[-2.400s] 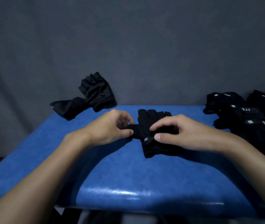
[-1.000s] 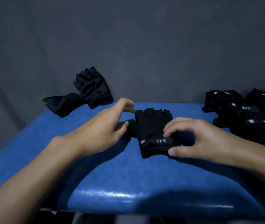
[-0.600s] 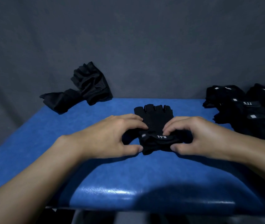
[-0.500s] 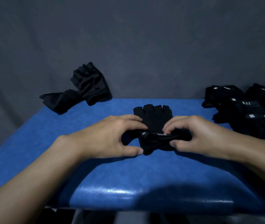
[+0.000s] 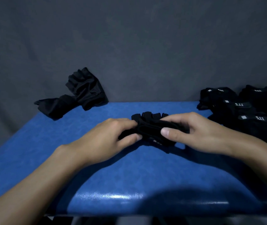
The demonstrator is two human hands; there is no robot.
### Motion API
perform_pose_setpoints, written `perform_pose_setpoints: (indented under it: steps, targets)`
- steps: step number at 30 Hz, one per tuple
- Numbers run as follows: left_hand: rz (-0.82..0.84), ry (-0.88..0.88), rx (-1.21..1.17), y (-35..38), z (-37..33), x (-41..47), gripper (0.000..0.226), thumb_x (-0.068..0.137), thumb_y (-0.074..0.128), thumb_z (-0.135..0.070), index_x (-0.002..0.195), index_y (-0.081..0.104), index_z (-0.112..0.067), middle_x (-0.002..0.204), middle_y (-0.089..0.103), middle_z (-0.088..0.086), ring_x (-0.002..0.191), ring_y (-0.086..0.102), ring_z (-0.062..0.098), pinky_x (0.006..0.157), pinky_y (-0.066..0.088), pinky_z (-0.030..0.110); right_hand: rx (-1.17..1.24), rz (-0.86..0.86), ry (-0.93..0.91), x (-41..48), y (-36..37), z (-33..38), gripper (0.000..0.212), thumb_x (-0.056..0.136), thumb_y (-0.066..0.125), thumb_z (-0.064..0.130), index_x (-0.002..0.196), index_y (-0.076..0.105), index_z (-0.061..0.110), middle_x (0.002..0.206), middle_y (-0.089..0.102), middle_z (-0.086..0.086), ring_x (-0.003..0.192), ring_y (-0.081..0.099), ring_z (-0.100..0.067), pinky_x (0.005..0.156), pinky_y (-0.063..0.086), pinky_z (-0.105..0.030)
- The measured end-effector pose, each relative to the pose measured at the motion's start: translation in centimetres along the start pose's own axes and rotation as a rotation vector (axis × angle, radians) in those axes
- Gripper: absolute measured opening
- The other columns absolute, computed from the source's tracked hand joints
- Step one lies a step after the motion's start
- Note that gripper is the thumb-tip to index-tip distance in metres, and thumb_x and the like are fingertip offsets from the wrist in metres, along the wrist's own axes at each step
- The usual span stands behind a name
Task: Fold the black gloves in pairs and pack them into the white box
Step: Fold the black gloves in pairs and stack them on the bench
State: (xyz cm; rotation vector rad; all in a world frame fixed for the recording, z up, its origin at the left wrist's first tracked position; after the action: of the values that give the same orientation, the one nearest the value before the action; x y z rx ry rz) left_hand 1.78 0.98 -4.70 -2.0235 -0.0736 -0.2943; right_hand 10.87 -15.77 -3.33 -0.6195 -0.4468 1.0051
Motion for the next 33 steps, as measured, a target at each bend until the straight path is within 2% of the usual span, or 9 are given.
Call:
perform_pose_setpoints:
  steps: [4,8,11,15,19,23,26,29,33]
  targets:
    - [-0.055,-0.07,-0.136,0.0,0.6,0.0,0.018,0.098,0.054,-0.04,0.099,0.066,-0.026,0.082,0.069,-0.006,0.076,0.063,0.014,0.072,0.051,0.041,-0.006,-0.001,0.015,-0.3,-0.1,-0.3,0.058,0.067,0.075,0.055,0.12,0.059,0.036,0.116,0.067,0.014,0.111,0.061,-0.002,0.101,0.047,-0.039]
    - [-0.11,-0.124,-0.202,0.1,1.0,0.2,0.025,0.099,0.054,-0.042,0.092,0.067,-0.022,0.079,0.068,-0.003,0.074,0.063,0.015,0.07,0.052,0.037,-0.015,-0.213,0.025,0.3,-0.7,-1.2,0.031,0.081,0.067,0.047,0.101,0.069,0.023,0.1,0.073,0.002,0.097,0.068,-0.014,0.092,0.051,-0.047]
    - [-0.173,-0.185,-0.25,0.1,1.1,0.4,0.03,0.097,0.055,-0.043,0.077,0.062,-0.022,0.07,0.065,-0.003,0.063,0.058,0.01,0.062,0.046,0.028,0.009,-0.301,0.043,0.6,-0.6,-1.5,0.039,0.079,0.061,0.057,0.094,0.067,0.021,0.091,0.073,-0.007,0.088,0.069,-0.026,0.086,0.053,-0.051]
    - [-0.248,-0.218,-0.229,0.2,1.4,1.0,0.042,0.098,0.053,-0.044,0.069,0.055,-0.014,0.058,0.052,-0.002,0.054,0.045,0.009,0.056,0.039,0.032,-0.025,-0.418,0.07,1.1,-0.7,-1.7,0.027,0.087,0.058,0.05,0.089,0.063,0.023,0.075,0.066,-0.015,0.058,0.056,-0.016,0.065,0.049,-0.039]
    - [-0.31,-0.26,-0.246,0.2,1.8,1.4,0.051,0.098,0.053,-0.043,0.063,0.043,-0.008,0.053,0.035,-0.01,0.051,0.032,0.009,0.053,0.029,0.03,0.001,-0.356,0.097,1.8,-0.3,-2.2,0.016,0.087,0.065,0.035,0.102,0.064,0.03,0.083,0.073,-0.002,0.079,0.07,-0.016,0.08,0.054,-0.042]
    - [-0.353,-0.284,-0.317,0.4,2.4,1.6,0.052,0.097,0.055,-0.045,0.067,0.049,-0.003,0.054,0.037,-0.007,0.051,0.033,0.01,0.054,0.032,0.031,0.0,-0.466,0.14,2.3,-0.5,-2.9,0.011,0.091,0.063,0.032,0.09,0.064,0.021,0.06,0.056,-0.008,0.053,0.049,-0.013,0.06,0.043,-0.033]
    - [-0.371,-0.297,-0.375,0.5,2.8,1.9,0.035,0.096,0.056,-0.047,0.078,0.061,-0.017,0.057,0.048,-0.004,0.053,0.039,0.01,0.055,0.036,0.031,0.0,-0.509,0.18,2.6,-0.5,-3.3,0.015,0.091,0.062,0.032,0.086,0.063,0.019,0.051,0.045,0.005,0.047,0.042,-0.008,0.056,0.038,-0.029]
    - [-0.365,-0.3,-0.411,0.7,2.9,2.0,0.018,0.097,0.057,-0.044,0.099,0.059,-0.026,0.051,0.046,-0.009,0.046,0.036,0.008,0.051,0.031,0.024,-0.021,-0.554,0.206,3.0,-0.6,-3.6,0.017,0.091,0.063,0.033,0.083,0.062,0.018,0.048,0.04,0.008,0.044,0.038,-0.005,0.053,0.034,-0.027]
    - [-0.392,-0.303,-0.44,0.8,3.4,2.2,0.021,0.097,0.059,-0.04,0.112,0.052,-0.028,0.046,0.044,-0.013,0.044,0.038,0.005,0.056,0.033,0.026,-0.045,-0.593,0.209,3.2,-0.6,-3.8,0.015,0.09,0.064,0.033,0.084,0.057,0.022,0.047,0.043,0.007,0.043,0.041,-0.005,0.053,0.034,-0.028]
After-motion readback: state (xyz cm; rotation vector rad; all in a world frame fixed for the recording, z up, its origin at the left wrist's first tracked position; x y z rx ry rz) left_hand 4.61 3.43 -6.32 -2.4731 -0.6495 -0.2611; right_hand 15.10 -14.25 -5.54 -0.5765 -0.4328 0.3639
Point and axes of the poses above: each hand's wrist, its own x-axis towards the middle knuckle, its own y-axis out of the palm, z = x × y, the point moved 6 cm from there along x, towards the middle knuckle
